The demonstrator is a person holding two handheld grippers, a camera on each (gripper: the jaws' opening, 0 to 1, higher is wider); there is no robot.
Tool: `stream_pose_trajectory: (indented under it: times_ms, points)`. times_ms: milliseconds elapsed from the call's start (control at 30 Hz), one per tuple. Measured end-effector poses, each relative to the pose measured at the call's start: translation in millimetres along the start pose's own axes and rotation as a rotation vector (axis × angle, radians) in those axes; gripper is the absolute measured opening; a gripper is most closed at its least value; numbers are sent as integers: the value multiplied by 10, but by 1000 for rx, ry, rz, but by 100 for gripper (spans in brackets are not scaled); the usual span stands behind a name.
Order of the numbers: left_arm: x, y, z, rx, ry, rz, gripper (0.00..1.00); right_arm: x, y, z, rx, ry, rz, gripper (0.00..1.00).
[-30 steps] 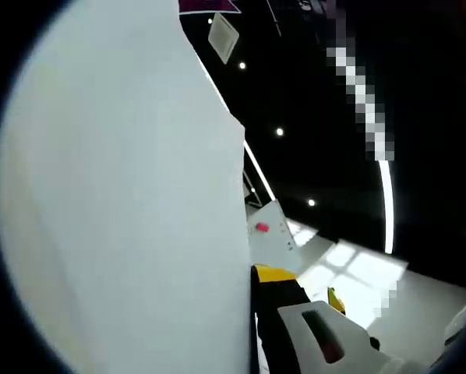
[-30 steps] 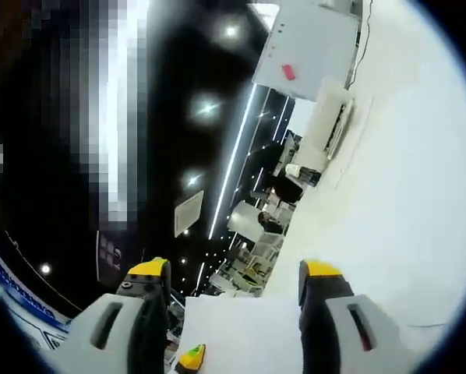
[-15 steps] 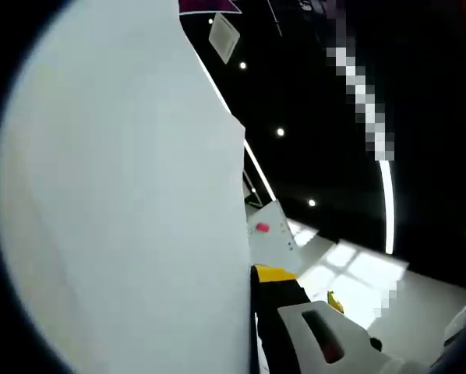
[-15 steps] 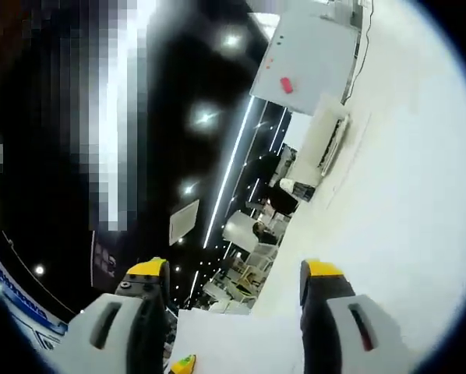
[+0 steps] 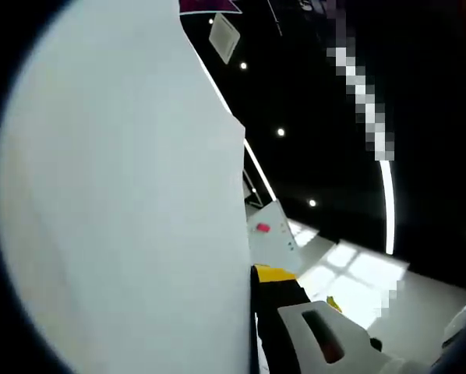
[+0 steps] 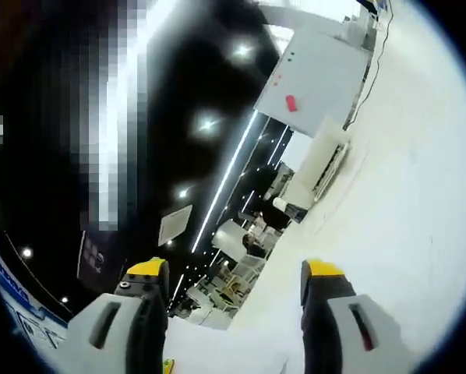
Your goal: Organize the stack of printing papers by aligning and flattening the scattered papers on the table
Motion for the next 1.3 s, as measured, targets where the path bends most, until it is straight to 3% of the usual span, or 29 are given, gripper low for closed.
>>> stream_pose_trajectory:
  times_ms: [1300]
  points:
    - [38,-73,-21,-29,-9,-28,6,157,437,235,67,-53,145,66]
Point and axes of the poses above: the point that each gripper's makers call its tool centre point, and the gripper's own axes: z roughly backward along the fingers, x roughly to its right, y roughly out of its top, the point moved 3 cm from there along z, roughly backward along the fingers, and after that the axes turned 8 degrees about -z, right-handed, at the moved point
